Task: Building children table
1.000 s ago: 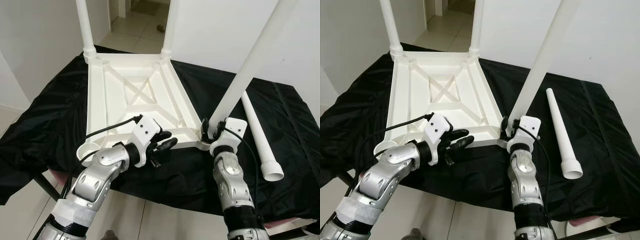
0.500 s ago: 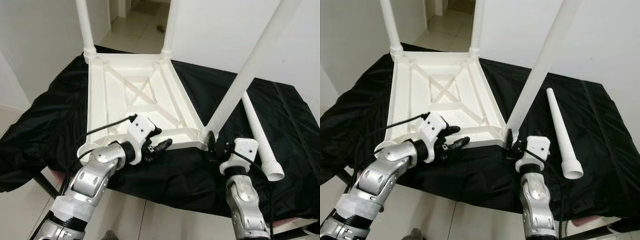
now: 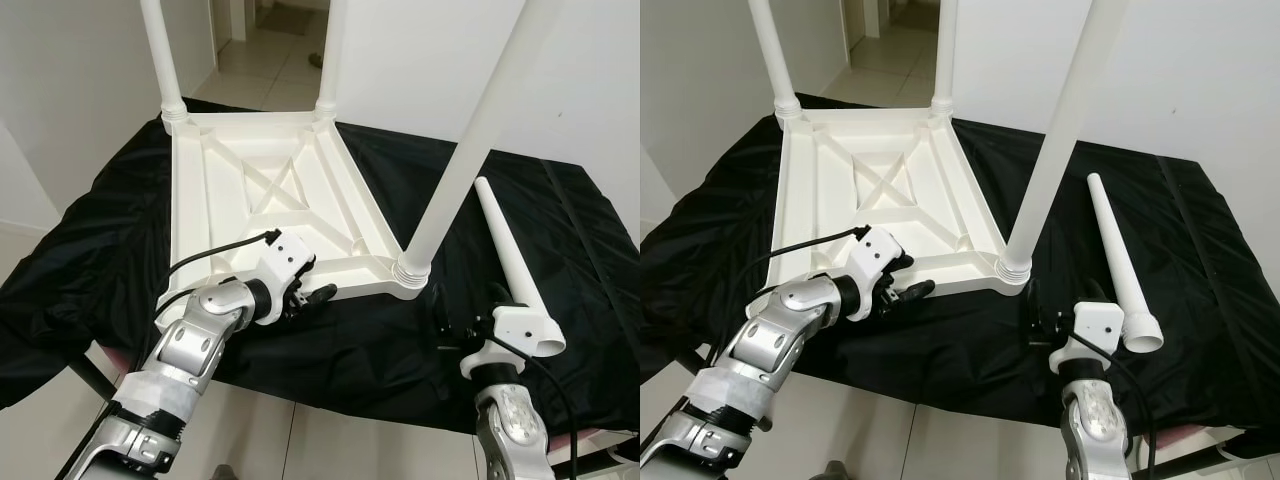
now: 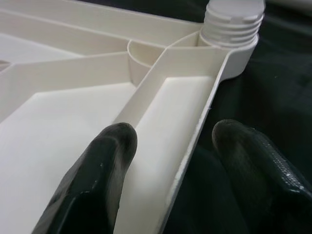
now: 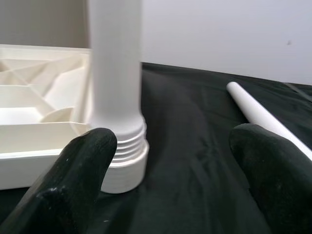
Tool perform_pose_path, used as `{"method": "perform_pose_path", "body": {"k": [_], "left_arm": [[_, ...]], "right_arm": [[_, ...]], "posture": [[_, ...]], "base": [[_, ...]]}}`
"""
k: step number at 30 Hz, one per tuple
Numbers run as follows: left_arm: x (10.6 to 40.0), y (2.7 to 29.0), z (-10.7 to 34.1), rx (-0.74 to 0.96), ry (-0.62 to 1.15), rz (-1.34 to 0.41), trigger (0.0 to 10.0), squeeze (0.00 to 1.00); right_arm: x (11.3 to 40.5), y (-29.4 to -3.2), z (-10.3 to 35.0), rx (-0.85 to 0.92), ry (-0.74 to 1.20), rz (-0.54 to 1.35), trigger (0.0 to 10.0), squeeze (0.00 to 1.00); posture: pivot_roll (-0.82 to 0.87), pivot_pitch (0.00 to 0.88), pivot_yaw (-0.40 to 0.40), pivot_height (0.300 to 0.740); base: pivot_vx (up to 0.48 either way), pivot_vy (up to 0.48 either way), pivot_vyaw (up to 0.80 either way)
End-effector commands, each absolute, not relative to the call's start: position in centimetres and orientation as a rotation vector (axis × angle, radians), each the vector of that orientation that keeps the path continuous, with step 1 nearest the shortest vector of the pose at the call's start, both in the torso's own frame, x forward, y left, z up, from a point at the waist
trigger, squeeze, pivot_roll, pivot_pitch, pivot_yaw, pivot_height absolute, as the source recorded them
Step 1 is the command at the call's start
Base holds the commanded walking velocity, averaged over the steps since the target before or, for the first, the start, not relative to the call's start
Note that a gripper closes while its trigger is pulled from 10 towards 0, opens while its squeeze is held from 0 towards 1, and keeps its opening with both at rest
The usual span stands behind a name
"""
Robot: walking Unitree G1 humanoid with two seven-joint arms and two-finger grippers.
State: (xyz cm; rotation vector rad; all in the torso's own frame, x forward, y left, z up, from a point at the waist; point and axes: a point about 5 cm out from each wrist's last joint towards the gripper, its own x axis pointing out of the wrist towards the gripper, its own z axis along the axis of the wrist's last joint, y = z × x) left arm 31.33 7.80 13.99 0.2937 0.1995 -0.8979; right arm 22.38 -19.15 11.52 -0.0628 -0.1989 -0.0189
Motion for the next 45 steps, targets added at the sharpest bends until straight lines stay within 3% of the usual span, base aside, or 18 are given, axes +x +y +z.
{"method": "perform_pose_path", "body": {"k": [1, 12, 27, 45], "left_arm": [[32.5, 8.8, 13.9, 0.322, 0.197, -0.655, 10.0, 0.00], [35.4, 9.8, 14.5, 0.358, 0.237, -0.502, 10.0, 0.00], [36.4, 9.0, 12.5, 0.435, 0.382, -0.486, 10.0, 0.00], [38.1, 10.2, 13.6, 0.222, 0.386, -0.218, 10.0, 0.00]], "right_arm": [[22.2, -19.3, 11.7, -0.058, -0.204, -0.003, 10.0, 0.00], [22.0, -18.6, 11.5, -0.052, -0.187, 0.034, 10.0, 0.00], [21.9, -18.2, 11.2, -0.042, -0.174, 0.017, 10.0, 0.00], [21.9, -18.2, 11.4, -0.037, -0.188, -0.067, 10.0, 0.00]], "posture": [[0.09, 0.000, -0.040, 0.740], [0.09, 0.000, -0.029, 0.740], [0.08, 0.000, 0.006, 0.740], [0.05, 0.019, 0.049, 0.740]], "base": [[0.000, 0.000, 0.00], [0.000, 0.000, 0.00], [0.000, 0.000, 0.00], [0.000, 0.000, 0.00]]}}
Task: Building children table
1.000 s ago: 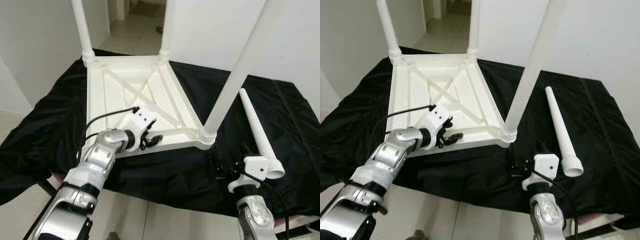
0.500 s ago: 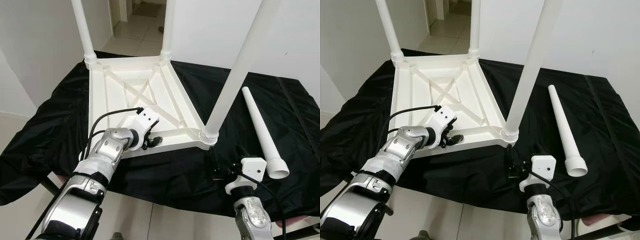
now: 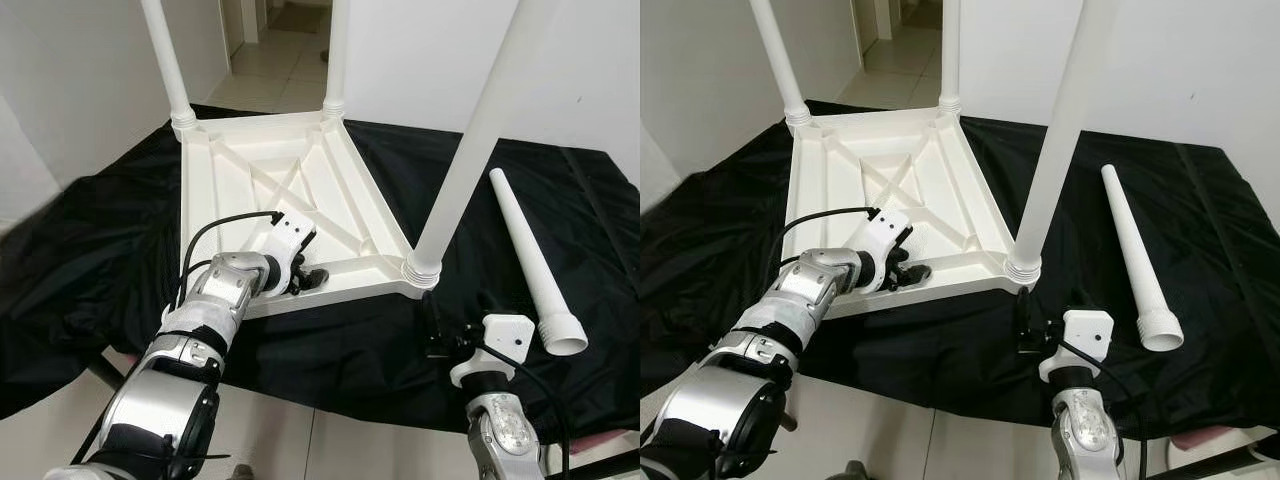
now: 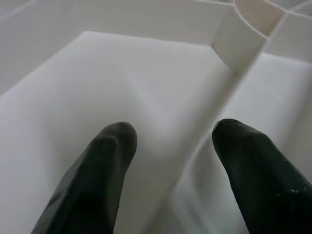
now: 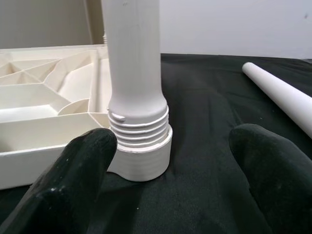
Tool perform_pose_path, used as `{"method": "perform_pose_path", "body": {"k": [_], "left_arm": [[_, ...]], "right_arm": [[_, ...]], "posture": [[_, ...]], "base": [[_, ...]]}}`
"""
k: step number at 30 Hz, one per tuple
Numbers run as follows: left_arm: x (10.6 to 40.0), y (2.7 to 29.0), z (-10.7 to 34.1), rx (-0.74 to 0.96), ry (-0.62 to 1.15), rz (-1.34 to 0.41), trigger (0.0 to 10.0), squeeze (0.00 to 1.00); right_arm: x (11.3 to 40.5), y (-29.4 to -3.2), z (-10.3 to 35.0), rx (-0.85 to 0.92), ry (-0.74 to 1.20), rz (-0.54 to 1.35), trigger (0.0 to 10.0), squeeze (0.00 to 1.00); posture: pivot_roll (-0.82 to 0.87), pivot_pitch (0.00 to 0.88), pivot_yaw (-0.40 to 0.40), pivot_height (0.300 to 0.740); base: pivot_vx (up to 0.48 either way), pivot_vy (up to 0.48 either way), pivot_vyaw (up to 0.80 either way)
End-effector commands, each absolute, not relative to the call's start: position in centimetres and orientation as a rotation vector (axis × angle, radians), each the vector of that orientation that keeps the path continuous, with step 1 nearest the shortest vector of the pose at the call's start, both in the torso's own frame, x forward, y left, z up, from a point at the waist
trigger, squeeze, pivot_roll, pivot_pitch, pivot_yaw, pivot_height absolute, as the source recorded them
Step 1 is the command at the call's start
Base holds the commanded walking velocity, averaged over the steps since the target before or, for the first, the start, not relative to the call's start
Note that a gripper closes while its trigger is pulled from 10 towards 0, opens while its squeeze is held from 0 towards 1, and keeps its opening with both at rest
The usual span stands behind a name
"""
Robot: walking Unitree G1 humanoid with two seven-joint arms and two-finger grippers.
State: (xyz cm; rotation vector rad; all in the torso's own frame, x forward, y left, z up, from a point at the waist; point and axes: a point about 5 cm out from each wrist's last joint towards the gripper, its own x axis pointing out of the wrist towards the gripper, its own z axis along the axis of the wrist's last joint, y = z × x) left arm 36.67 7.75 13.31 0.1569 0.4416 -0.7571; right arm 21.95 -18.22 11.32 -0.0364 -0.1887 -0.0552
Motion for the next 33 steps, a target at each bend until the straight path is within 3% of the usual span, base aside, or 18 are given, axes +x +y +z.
{"method": "perform_pose_path", "body": {"k": [1, 25, 26, 29, 30, 33], "left_arm": [[38.2, 10.4, 13.8, 0.212, 0.378, -0.191, 10.0, 0.00], [37.5, 8.1, 13.5, 0.305, 0.360, -0.177, 10.0, 0.00], [37.5, 8.2, 13.5, 0.313, 0.361, -0.175, 9.1, 0.00], [37.5, 8.2, 13.6, 0.311, 0.362, -0.177, 9.3, 0.00], [37.5, 8.1, 13.6, 0.319, 0.364, -0.186, 10.0, 0.00], [37.5, 8.2, 13.5, 0.326, 0.373, -0.199, 10.0, 0.00]], "right_arm": [[21.9, -18.3, 11.5, -0.039, -0.189, -0.075, 10.0, 0.00], [22.3, -18.7, 11.8, -0.056, -0.190, -0.116, 10.0, 0.00], [22.3, -18.7, 11.8, -0.058, -0.189, -0.117, 10.0, 0.00], [22.3, -18.8, 11.8, -0.059, -0.189, -0.118, 10.0, 0.00], [22.4, -18.8, 11.8, -0.060, -0.188, -0.120, 10.0, 0.00], [22.5, -18.8, 11.8, -0.062, -0.188, -0.121, 10.0, 0.00]], "posture": [[0.05, 0.021, 0.048, 0.740], [0.06, 0.052, 0.036, 0.740], [0.06, 0.052, 0.037, 0.740], [0.06, 0.052, 0.037, 0.740], [0.06, 0.052, 0.038, 0.740], [0.07, 0.053, 0.041, 0.740]], "base": [[0.000, 0.000, 0.00], [0.000, 0.000, 0.00], [0.000, 0.000, 0.00], [0.000, 0.000, 0.00], [0.000, 0.000, 0.00], [0.000, 0.000, 0.00]]}}
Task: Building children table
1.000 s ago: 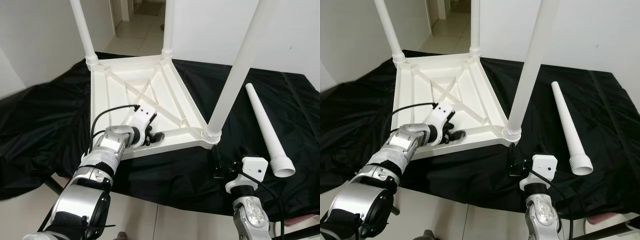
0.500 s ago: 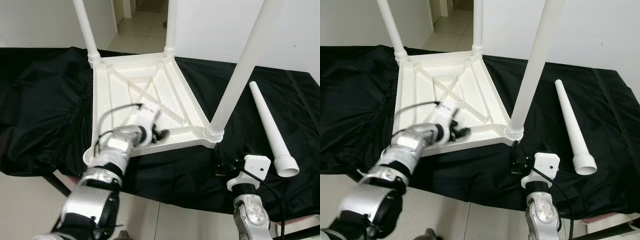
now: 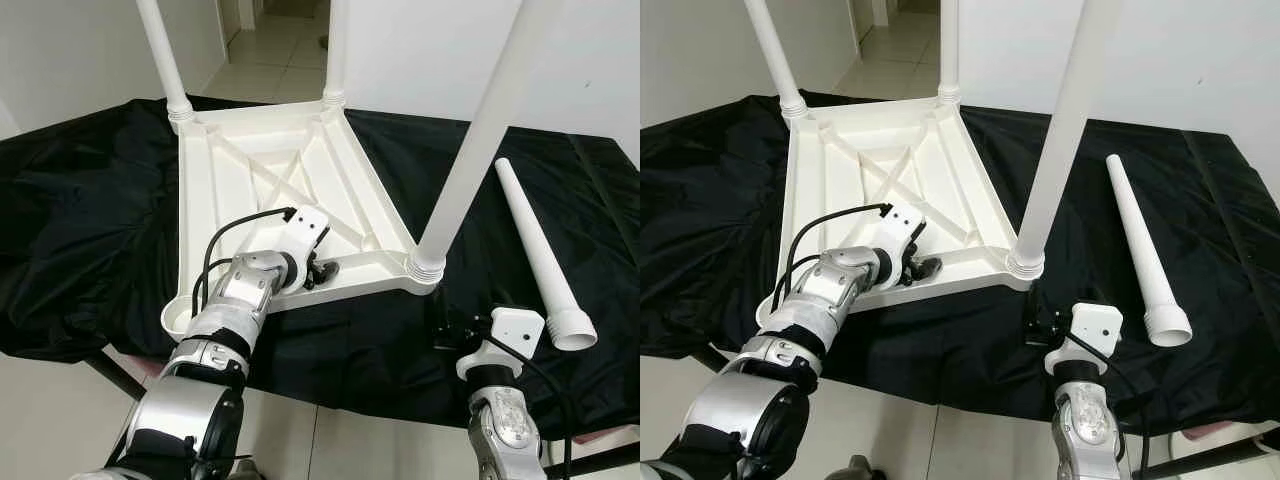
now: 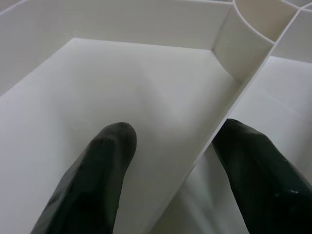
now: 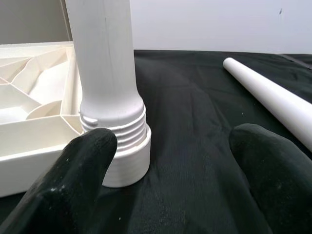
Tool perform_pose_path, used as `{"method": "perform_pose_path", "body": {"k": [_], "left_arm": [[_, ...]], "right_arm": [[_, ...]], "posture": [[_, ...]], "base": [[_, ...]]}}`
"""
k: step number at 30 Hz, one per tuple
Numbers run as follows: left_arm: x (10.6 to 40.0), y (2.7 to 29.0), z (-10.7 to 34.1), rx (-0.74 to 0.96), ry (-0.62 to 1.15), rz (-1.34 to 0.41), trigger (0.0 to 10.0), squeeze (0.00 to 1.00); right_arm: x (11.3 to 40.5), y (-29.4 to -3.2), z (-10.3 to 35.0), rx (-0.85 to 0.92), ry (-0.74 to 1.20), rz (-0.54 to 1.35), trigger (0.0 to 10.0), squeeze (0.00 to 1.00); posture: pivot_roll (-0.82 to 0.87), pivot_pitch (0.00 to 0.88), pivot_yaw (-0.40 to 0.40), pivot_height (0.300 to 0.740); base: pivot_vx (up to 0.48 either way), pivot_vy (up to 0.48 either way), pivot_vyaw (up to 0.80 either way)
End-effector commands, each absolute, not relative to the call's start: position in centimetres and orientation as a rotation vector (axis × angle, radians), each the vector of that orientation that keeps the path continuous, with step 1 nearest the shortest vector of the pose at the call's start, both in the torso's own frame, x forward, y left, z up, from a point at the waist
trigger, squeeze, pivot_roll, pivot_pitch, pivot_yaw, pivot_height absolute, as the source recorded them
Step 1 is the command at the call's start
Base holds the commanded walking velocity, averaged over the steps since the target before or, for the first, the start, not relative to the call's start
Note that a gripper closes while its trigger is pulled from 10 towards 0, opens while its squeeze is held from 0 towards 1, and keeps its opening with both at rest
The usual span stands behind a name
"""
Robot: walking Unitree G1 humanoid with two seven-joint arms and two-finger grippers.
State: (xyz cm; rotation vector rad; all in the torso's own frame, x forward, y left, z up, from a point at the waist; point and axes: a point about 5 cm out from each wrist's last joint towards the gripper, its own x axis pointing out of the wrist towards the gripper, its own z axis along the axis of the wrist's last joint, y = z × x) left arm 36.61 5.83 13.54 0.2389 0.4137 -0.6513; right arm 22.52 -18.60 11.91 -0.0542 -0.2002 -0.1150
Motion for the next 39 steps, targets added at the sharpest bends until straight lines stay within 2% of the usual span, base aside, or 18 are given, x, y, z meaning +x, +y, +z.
{"method": "perform_pose_path", "body": {"k": [1, 3, 4, 6, 7, 8, 21, 28, 33, 34, 35, 37, 39], "left_arm": [[37.5, 8.4, 13.4, 0.326, 0.382, -0.203, 10.0, 0.00], [37.5, 8.7, 13.3, 0.334, 0.388, -0.202, 9.8, 0.00], [37.5, 8.9, 13.2, 0.336, 0.391, -0.202, 4.2, 0.00], [37.5, 9.4, 13.1, 0.340, 0.394, -0.196, 1.6, 0.00], [37.5, 9.4, 13.1, 0.340, 0.394, -0.196, 1.6, 0.00], [37.5, 9.6, 13.1, 0.339, 0.394, -0.196, 0.0, 0.00], [37.7, 10.1, 13.2, 0.337, 0.386, -0.178, 0.0, 0.00], [38.0, 9.6, 13.6, 0.315, 0.359, -0.158, 0.0, 0.00], [38.3, 8.2, 14.5, 0.312, 0.279, -0.210, 0.0, 0.00], [38.2, 7.5, 15.0, 0.289, 0.232, -0.270, 10.0, 0.00], [38.2, 7.5, 15.0, 0.289, 0.232, -0.270, 10.0, 0.00], [37.5, 5.7, 15.7, 0.198, 0.140, -0.428, 10.0, 0.00], [37.0, 5.1, 16.0, 0.148, 0.092, -0.489, 10.0, 0.00]], "right_arm": [[22.5, -18.8, 11.8, -0.063, -0.188, -0.122, 10.0, 0.00], [22.5, -18.8, 11.8, -0.063, -0.189, -0.123, 10.0, 0.00], [22.5, -18.8, 11.9, -0.064, -0.190, -0.124, 10.0, 0.00], [22.5, -18.8, 11.9, -0.064, -0.190, -0.126, 10.0, 0.00], [22.5, -18.8, 11.9, -0.064, -0.190, -0.126, 10.0, 0.00], [22.5, -18.8, 11.9, -0.064, -0.191, -0.127, 10.0, 0.00], [22.5, -18.8, 11.9, -0.062, -0.196, -0.143, 10.0, 0.00], [22.5, -18.9, 12.0, -0.064, -0.197, -0.150, 10.0, 0.00], [22.6, -18.7, 12.0, -0.063, -0.198, -0.151, 10.0, 0.00], [22.7, -18.6, 12.0, -0.062, -0.198, -0.150, 10.0, 0.00], [22.7, -18.6, 12.0, -0.062, -0.198, -0.150, 10.0, 0.00], [22.8, -18.5, 11.9, -0.059, -0.197, -0.151, 10.0, 0.00], [22.9, -18.5, 11.9, -0.058, -0.197, -0.150, 10.0, 0.00]], "posture": [[0.07, 0.054, 0.044, 0.740], [0.07, 0.053, 0.045, 0.740], [0.07, 0.053, 0.046, 0.740], [0.07, 0.054, 0.047, 0.740], [0.07, 0.054, 0.047, 0.740], [0.07, 0.053, 0.050, 0.740], [0.06, 0.052, 0.056, 0.740], [0.06, 0.053, 0.051, 0.740], [0.06, 0.051, 0.046, 0.740], [0.06, 0.049, 0.046, 0.740], [0.06, 0.049, 0.046, 0.740], [0.07, 0.046, 0.034, 0.740], [0.07, 0.042, 0.028, 0.740]], "base": [[0.000, 0.000, 0.00], [0.000, 0.000, 0.00], [0.000, 0.000, 0.00], [0.000, 0.000, 0.00], [0.000, 0.000, 0.00], [0.000, 0.000, 0.00], [0.000, 0.000, 0.00], [0.000, 0.000, 0.00], [0.000, 0.000, 0.00], [0.000, 0.000, 0.00], [0.000, 0.000, 0.00], [0.000, 0.000, 0.00], [0.000, 0.000, 0.00]]}}
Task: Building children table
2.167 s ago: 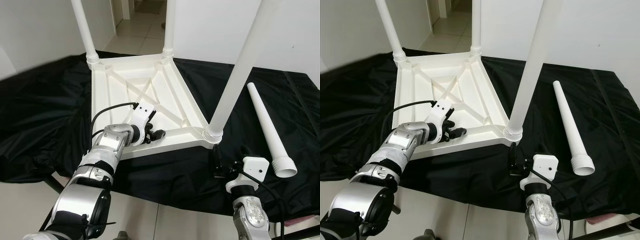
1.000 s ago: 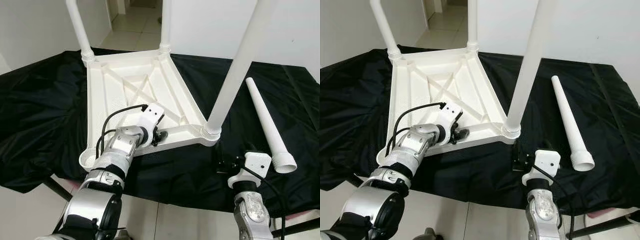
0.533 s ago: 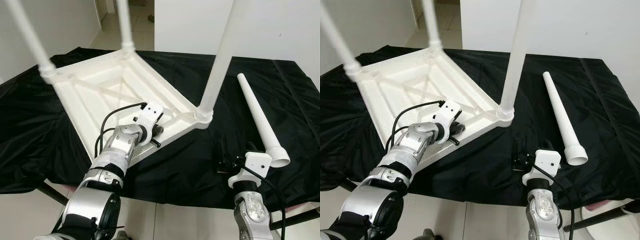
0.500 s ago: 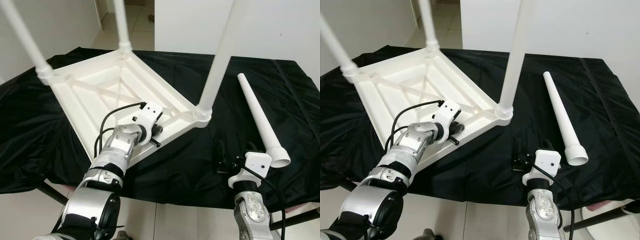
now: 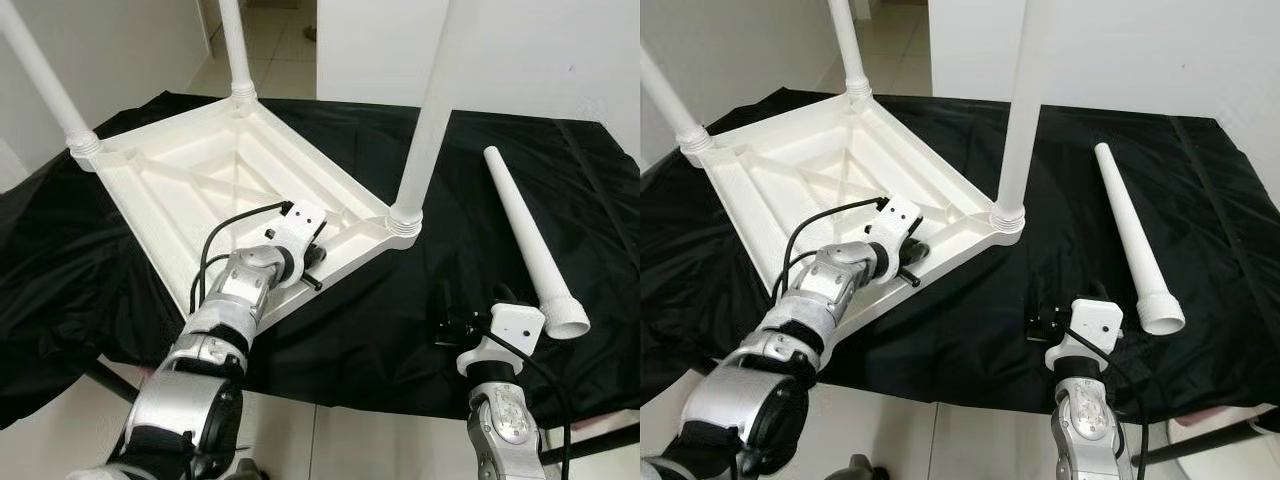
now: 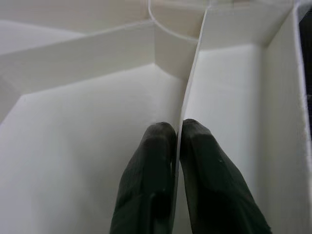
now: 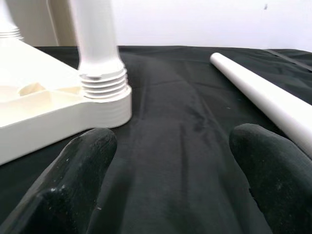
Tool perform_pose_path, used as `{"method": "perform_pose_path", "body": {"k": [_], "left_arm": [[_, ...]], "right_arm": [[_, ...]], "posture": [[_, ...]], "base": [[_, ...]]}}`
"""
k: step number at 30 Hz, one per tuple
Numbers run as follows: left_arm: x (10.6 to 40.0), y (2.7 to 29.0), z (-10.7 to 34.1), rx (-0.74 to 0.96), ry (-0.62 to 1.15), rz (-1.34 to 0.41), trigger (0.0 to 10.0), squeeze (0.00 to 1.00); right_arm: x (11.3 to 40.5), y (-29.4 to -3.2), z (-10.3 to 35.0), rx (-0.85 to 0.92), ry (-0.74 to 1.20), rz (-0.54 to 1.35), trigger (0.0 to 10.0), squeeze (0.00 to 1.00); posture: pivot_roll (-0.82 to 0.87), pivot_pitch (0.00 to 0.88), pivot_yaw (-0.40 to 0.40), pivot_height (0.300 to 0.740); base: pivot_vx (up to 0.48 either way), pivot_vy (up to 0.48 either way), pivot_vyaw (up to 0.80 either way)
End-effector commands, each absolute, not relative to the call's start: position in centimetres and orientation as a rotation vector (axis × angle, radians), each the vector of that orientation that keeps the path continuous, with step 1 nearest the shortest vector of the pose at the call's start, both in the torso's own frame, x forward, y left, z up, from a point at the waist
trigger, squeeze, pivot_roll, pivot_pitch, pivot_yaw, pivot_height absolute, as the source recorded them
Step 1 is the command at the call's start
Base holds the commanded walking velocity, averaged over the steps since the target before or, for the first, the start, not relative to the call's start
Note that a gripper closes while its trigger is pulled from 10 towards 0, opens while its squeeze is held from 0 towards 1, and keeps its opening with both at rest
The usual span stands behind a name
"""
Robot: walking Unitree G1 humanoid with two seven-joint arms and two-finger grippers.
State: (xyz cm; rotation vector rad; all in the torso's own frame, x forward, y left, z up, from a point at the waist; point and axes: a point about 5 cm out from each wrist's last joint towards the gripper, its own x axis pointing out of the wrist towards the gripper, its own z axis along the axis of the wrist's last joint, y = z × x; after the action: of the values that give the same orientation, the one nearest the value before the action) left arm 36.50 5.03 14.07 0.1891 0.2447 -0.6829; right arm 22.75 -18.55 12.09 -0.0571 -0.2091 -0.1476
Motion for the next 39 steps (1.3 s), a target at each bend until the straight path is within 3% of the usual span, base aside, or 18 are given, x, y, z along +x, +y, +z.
{"method": "perform_pose_path", "body": {"k": [1, 9, 10, 12, 13, 23, 24, 27, 29, 33, 39], "left_arm": [[36.6, 4.8, 16.1, 0.115, 0.067, -0.542, 10.0, 1.00], [35.8, 4.8, 16.5, 0.119, -0.005, -0.626, 10.0, 1.00], [35.6, 5.1, 16.9, 0.109, -0.036, -0.637, 10.0, 0.25], [35.5, 5.3, 17.3, 0.103, -0.060, -0.646, 10.0, 0.25], [35.3, 5.6, 17.6, 0.098, -0.087, -0.659, 10.0, 0.00], [33.9, 10.4, 19.1, 0.258, -0.213, -0.654, 10.0, 0.00], [33.5, 13.2, 19.5, 0.363, -0.205, -0.643, 10.0, 0.00], [33.5, 13.2, 19.5, 0.363, -0.205, -0.643, 10.0, 0.00], [33.2, 15.6, 19.4, 0.448, -0.162, -0.609, 10.0, 0.00], [32.4, 17.8, 19.3, 0.556, -0.109, -0.584, 10.0, 0.00], [31.0, 19.6, 18.7, 0.729, -0.033, -0.630, 10.0, 0.00]], "right_arm": [[23.2, -18.4, 11.9, -0.056, -0.200, -0.146, 10.0, 0.00], [24.0, -18.1, 12.1, -0.054, -0.210, -0.129, 10.0, 0.00], [24.2, -18.0, 12.2, -0.053, -0.212, -0.126, 10.0, 0.00], [24.3, -18.0, 12.2, -0.053, -0.213, -0.124, 10.0, 0.00], [24.4, -17.9, 12.2, -0.052, -0.214, -0.123, 10.0, 0.00], [25.9, -17.9, 12.5, -0.054, -0.209, -0.117, 10.0, 0.00], [27.3, -18.0, 12.6, -0.056, -0.183, -0.123, 10.0, 0.00], [27.3, -18.0, 12.6, -0.056, -0.183, -0.123, 10.0, 0.00], [28.4, -17.6, 13.0, -0.057, -0.164, -0.111, 10.0, 0.00], [29.2, -17.3, 13.5, -0.064, -0.154, -0.106, 10.0, 0.00], [29.7, -17.4, 13.7, -0.070, -0.140, -0.126, 10.0, 0.00]], "posture": [[0.08, 0.039, 0.019, 0.740], [0.09, 0.029, 0.007, 0.740], [0.09, 0.027, 0.006, 0.740], [0.09, 0.027, 0.006, 0.740], [0.10, 0.024, 0.003, 0.740], [0.14, 0.024, -0.010, 0.740], [0.15, 0.024, -0.011, 0.740], [0.15, 0.024, -0.011, 0.740], [0.15, 0.031, -0.009, 0.740], [0.16, 0.042, -0.005, 0.740], [0.15, 0.042, -0.012, 0.740]], "base": [[0.000, 0.000, 0.00], [0.000, 0.000, 0.00], [0.000, 0.000, 0.00], [0.000, 0.000, 0.00], [0.000, 0.000, 0.00], [0.000, 0.000, 0.00], [0.000, 0.000, 0.00], [0.000, 0.000, 0.00], [0.000, 0.000, 0.00], [0.000, 0.000, 0.00], [0.000, 0.000, 0.00]]}}
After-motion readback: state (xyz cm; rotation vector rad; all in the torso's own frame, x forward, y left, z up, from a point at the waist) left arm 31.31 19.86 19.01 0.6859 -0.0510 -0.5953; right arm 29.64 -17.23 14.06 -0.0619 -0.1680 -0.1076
